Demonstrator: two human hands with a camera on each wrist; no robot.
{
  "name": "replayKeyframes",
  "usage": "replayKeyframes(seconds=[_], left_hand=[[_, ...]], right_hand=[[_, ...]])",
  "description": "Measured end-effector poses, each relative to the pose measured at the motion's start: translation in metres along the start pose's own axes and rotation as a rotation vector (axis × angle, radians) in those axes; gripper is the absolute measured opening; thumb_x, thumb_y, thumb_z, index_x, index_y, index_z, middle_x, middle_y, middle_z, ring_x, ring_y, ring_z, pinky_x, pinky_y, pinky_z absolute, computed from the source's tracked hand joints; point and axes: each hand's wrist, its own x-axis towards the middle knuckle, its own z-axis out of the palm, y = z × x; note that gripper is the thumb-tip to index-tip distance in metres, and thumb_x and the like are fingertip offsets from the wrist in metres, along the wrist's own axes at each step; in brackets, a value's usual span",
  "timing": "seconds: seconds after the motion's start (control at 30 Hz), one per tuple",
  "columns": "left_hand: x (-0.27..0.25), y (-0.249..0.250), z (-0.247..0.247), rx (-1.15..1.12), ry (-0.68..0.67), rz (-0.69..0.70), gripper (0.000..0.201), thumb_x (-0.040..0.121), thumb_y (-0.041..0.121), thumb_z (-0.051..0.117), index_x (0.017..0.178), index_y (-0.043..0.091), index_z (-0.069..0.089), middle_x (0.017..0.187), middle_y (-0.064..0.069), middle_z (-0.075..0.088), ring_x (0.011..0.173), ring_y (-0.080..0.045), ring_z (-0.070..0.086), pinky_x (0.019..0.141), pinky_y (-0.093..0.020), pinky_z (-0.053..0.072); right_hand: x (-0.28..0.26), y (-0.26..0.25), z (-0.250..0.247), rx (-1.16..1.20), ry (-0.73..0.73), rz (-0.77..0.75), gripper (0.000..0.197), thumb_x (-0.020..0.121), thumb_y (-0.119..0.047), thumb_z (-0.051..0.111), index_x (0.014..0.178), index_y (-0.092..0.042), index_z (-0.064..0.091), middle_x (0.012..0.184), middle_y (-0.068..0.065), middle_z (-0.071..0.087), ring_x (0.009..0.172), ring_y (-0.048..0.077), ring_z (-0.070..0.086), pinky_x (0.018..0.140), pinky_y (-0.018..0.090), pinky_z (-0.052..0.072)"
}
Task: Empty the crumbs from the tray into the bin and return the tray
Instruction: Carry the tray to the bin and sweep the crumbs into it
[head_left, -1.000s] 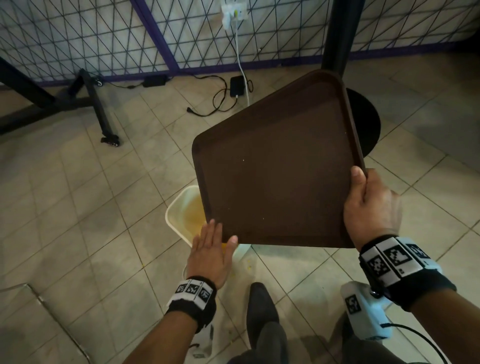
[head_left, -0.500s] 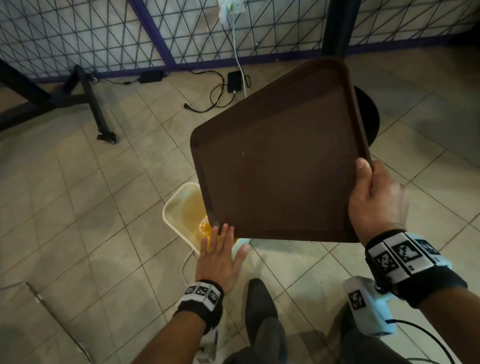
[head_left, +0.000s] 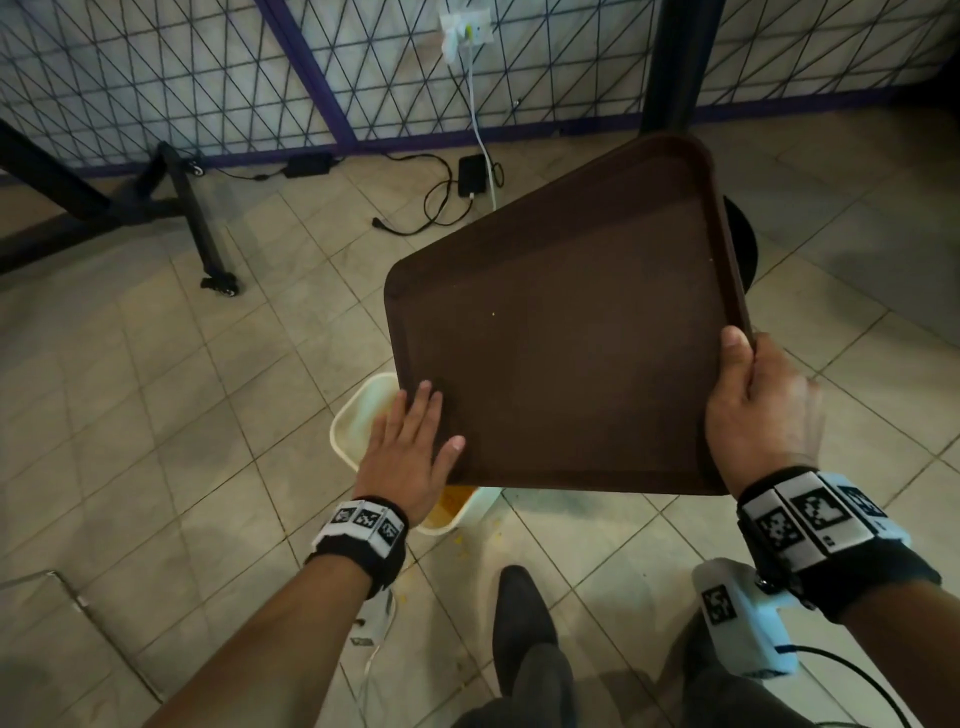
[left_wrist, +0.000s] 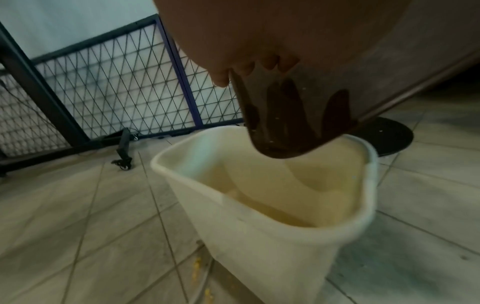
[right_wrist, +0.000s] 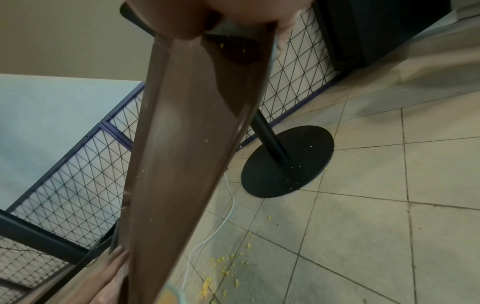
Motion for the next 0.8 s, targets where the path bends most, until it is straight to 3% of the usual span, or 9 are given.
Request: replayKeyframes(seconds=[0.17, 0.33, 0.43, 0.53, 0.67, 0.8], left_hand=[[-0.022, 0.021, 0.039, -0.037, -0.138, -0.089, 0.078, 0.092, 0.07, -0.004, 0.154, 0.025, -0.015, 0.163, 0.006, -0.019, 0.149, -0.017, -0.016, 0.122, -0.045, -0.003], [-0.044, 0.003, 0.054, 0.111, -0.247, -0.113, 0.081, 0.09, 0.07, -0.008, 0.158, 0.026, 0.003, 0.165, 0.008, -0.008, 0.151, -0.019, -0.014, 0.122, -0.047, -0.003], [-0.038, 0.002, 0.034, 0.101, -0.114, -0.106, 0.081, 0.091, 0.066, -0.006, 0.155, 0.026, 0.023, 0.165, 0.006, 0.009, 0.152, -0.021, -0.002, 0.122, -0.045, 0.003], [-0.018, 0.009, 0.01, -0.049, 0.073, -0.13, 0.072, 0.097, 0.061, 0.006, 0.154, 0.022, 0.025, 0.165, 0.002, 0.014, 0.152, -0.022, 0.009, 0.122, -0.043, 0.011], [0.005, 0.039, -0.005, -0.26, 0.193, -0.076, 0.069, 0.099, 0.061, 0.014, 0.157, 0.023, 0.01, 0.166, 0.005, -0.001, 0.151, -0.018, 0.01, 0.121, -0.039, 0.011], [-0.002, 0.056, 0.014, -0.401, 0.128, -0.12, 0.081, 0.09, 0.073, 0.003, 0.156, 0.027, -0.007, 0.165, 0.008, -0.012, 0.151, -0.017, 0.006, 0.123, -0.042, 0.009]], right_hand=[[0.0, -0.001, 0.0, 0.017, 0.004, -0.006, 0.038, 0.099, -0.037, 0.031, 0.081, -0.008, 0.047, 0.057, -0.005, 0.039, 0.05, 0.007, 0.034, 0.046, 0.022, 0.021], [0.001, 0.004, -0.001, -0.002, -0.018, 0.002, 0.039, 0.099, -0.039, 0.03, 0.085, -0.009, 0.049, 0.058, -0.004, 0.042, 0.051, 0.007, 0.037, 0.045, 0.022, 0.022], [0.001, 0.003, 0.001, -0.023, -0.028, -0.011, 0.04, 0.098, -0.041, 0.03, 0.084, -0.009, 0.049, 0.058, -0.004, 0.042, 0.05, 0.008, 0.037, 0.045, 0.022, 0.021], [0.0, 0.001, 0.005, -0.028, -0.026, -0.034, 0.04, 0.098, -0.042, 0.029, 0.086, -0.01, 0.05, 0.058, -0.003, 0.045, 0.05, 0.008, 0.04, 0.045, 0.021, 0.023], [-0.002, 0.0, 0.01, -0.033, -0.048, -0.057, 0.043, 0.098, -0.043, 0.028, 0.089, -0.009, 0.052, 0.058, -0.001, 0.048, 0.049, 0.01, 0.044, 0.044, 0.022, 0.027], [-0.004, -0.003, 0.01, -0.015, -0.059, -0.068, 0.042, 0.097, -0.043, 0.029, 0.088, -0.009, 0.052, 0.059, 0.0, 0.05, 0.049, 0.012, 0.045, 0.045, 0.021, 0.029]])
